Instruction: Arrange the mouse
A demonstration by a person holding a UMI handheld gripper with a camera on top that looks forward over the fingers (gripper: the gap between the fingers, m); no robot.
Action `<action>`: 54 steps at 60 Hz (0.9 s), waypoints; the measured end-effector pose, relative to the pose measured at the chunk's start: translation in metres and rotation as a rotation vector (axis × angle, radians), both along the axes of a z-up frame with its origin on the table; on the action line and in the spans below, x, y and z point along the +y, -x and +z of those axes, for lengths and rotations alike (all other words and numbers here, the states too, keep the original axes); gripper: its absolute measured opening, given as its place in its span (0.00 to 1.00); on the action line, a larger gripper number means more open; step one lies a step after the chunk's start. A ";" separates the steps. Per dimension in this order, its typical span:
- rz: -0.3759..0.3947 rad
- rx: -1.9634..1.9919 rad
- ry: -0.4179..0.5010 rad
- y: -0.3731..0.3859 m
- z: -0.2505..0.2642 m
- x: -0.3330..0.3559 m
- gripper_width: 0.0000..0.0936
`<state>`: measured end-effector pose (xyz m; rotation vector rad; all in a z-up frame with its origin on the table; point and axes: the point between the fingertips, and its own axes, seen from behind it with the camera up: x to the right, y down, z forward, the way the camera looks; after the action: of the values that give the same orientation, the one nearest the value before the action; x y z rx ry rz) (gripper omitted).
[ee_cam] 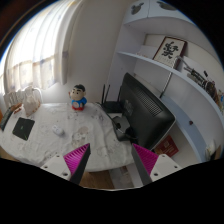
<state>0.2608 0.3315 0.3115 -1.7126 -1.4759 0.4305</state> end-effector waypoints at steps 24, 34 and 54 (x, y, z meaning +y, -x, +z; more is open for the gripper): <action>0.105 -0.013 0.051 0.013 -0.039 -0.040 0.91; 0.149 -0.043 0.078 0.016 -0.066 -0.085 0.91; 0.239 -0.052 0.132 0.027 -0.103 -0.222 0.91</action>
<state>0.2342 0.1097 0.2082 -1.6644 -1.7317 0.6259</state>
